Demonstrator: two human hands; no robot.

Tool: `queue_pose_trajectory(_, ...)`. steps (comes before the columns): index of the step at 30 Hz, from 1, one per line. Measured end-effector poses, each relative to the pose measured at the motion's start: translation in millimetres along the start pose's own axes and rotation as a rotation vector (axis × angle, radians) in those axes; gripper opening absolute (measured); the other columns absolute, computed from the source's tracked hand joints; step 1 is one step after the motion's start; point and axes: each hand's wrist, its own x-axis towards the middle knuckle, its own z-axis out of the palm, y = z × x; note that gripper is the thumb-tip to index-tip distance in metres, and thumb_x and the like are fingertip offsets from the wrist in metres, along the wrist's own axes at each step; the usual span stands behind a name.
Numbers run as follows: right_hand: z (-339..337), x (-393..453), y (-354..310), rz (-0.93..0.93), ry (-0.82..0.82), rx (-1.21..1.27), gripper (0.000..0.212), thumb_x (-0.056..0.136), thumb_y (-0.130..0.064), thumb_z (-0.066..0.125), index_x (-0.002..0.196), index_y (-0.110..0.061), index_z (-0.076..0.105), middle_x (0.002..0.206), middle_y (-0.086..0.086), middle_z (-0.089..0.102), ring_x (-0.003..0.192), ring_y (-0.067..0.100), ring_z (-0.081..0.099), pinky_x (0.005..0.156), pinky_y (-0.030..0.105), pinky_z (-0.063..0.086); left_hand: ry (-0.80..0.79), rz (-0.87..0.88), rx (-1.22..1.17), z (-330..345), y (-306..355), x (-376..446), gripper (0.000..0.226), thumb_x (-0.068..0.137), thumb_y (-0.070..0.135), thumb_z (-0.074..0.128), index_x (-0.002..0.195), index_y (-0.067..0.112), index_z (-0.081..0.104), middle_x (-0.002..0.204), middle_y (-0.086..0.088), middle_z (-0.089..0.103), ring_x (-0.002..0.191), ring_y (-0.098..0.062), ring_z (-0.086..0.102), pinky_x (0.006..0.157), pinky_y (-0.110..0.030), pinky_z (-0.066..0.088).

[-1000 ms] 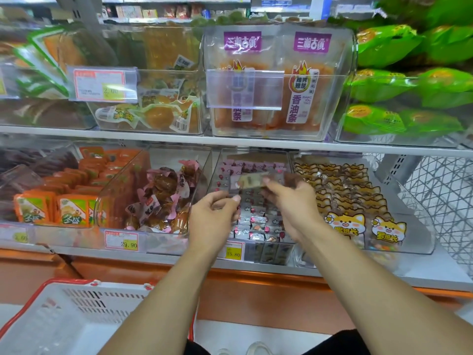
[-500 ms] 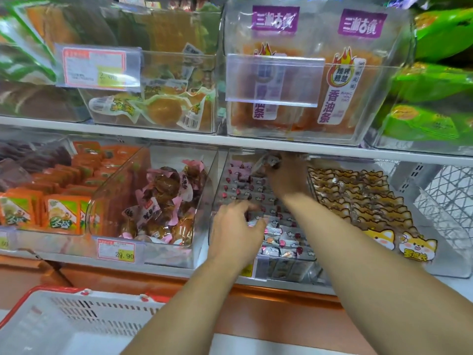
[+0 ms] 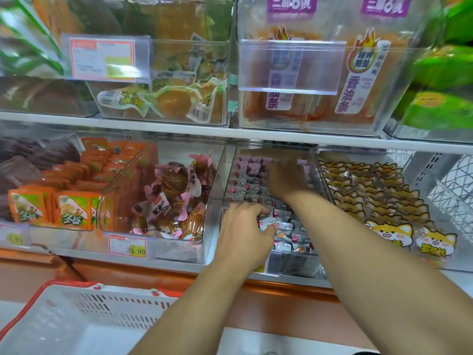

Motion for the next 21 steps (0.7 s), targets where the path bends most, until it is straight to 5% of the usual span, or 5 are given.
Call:
queue_pose_trajectory(3, -3, 5, -1, -0.043, 0.104, 0.079, 0.021, 0.094, -0.003, 0.049, 0.102, -0.005, 0.068, 0.112, 0.018, 0.065, 0.116, 0.039, 0.055, 0.103, 0.050, 0.042, -0.001, 0.007, 0.004, 0, 0, 0, 0.033, 0.089, 0.032, 0.072, 0.121, 0.023, 0.069, 0.118, 0.008, 0.065, 0.117, -0.012, 0.046, 0.102, -0.029, 0.039)
queue_pose_trajectory(8, 2, 12, -13, -0.157, 0.099, 0.150, 0.043, 0.095, 0.001, 0.051, 0.136, -0.011, 0.061, 0.126, 0.018, 0.065, 0.127, 0.037, 0.053, 0.109, 0.050, 0.042, 0.025, 0.024, -0.030, -1, 0, -2, 0.031, 0.089, 0.033, 0.073, 0.119, 0.025, 0.069, 0.115, 0.009, 0.066, 0.115, -0.009, 0.047, 0.101, -0.027, 0.040)
queue_pose_trajectory(15, 8, 14, -17, -0.075, 0.235, 0.302, 0.026, 0.091, 0.008, 0.050, 0.081, -0.005, 0.069, 0.087, 0.010, 0.070, 0.092, 0.025, 0.064, 0.087, 0.038, 0.054, 0.032, 0.025, -0.066, -4, -2, -1, 0.029, 0.089, 0.029, 0.072, 0.118, 0.025, 0.069, 0.103, 0.017, 0.054, 0.115, -0.007, 0.047, 0.098, -0.019, 0.038)
queue_pose_trajectory(18, -6, 11, -22, 0.002, 0.379, 0.557, 0.032, 0.094, 0.008, 0.048, 0.072, -0.013, 0.056, 0.072, -0.005, 0.058, 0.070, -0.002, 0.060, 0.064, 0.009, 0.046, 0.029, 0.009, -0.079, -5, 0, -2, 0.029, 0.090, 0.030, 0.071, 0.119, 0.025, 0.069, 0.098, 0.023, 0.049, 0.114, -0.007, 0.048, 0.097, -0.018, 0.039)
queue_pose_trajectory(21, -25, 8, -22, 0.122, 0.449, 0.770, 0.028, 0.097, 0.003, 0.050, 0.081, -0.016, 0.062, 0.078, -0.002, 0.063, 0.076, 0.004, 0.064, 0.063, 0.008, 0.043, 0.039, -0.015, -0.106, -5, 4, -3, 0.029, 0.091, 0.031, 0.071, 0.119, 0.027, 0.069, 0.097, 0.026, 0.047, 0.110, -0.001, 0.046, 0.085, -0.004, 0.032)
